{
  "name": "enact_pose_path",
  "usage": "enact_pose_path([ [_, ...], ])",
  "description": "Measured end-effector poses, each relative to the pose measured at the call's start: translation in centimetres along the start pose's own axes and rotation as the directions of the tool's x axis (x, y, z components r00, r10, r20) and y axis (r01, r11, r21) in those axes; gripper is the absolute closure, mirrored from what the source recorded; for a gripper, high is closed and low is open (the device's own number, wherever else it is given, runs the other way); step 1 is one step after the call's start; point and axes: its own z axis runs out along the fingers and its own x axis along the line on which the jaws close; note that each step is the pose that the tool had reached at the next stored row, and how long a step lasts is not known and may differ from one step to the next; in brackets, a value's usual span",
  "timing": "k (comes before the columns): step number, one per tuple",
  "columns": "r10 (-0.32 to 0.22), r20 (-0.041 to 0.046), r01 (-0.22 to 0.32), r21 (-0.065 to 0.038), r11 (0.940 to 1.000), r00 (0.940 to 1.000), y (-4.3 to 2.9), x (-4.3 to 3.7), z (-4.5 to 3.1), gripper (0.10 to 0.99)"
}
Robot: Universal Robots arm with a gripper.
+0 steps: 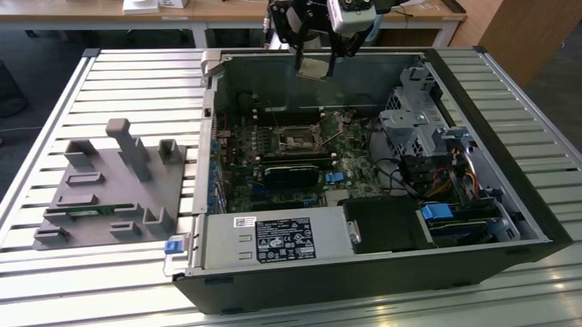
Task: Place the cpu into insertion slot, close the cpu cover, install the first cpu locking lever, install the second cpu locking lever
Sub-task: 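Place the cpu into insertion slot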
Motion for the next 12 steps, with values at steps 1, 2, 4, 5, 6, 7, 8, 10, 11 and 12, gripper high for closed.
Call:
enact_pose_path([
  [1, 0.004, 0.0003, -0.004, 0.000, 1.0000, 1.0000, 0.00, 0.00, 0.00, 0.545],
  [2, 0.007, 0.0007, -0.007, 0.000, 1.0000, 1.0000, 0.00, 0.00, 0.00, 0.545],
  [4, 0.014, 0.0014, -0.014, 0.000, 0.9999, 0.9999, 0.00, 0.00, 0.01, 0.545],
  [5, 0.018, 0.0017, -0.018, 0.000, 0.9998, 0.9998, 0.00, 0.00, 0.01, 0.545],
  [6, 0.021, 0.0020, -0.021, 0.000, 0.9998, 0.9998, 0.00, 0.00, 0.01, 0.545],
  [7, 0.025, 0.0023, -0.025, -0.001, 0.9997, 0.9997, 0.00, 0.00, 0.01, 0.545],
  [8, 0.028, 0.0027, -0.028, -0.001, 0.9996, 0.9996, 0.00, 0.00, 0.01, 0.545],
  [10, 0.035, 0.0033, -0.035, -0.001, 0.9994, 0.9994, 0.00, 0.00, 0.01, 0.545],
  [11, 0.038, 0.0036, -0.038, -0.001, 0.9993, 0.9993, 0.00, 0.00, 0.01, 0.545],
  [12, 0.042, 0.0039, -0.042, -0.001, 0.9991, 0.9991, 0.00, 0.00, 0.02, 0.545],
])
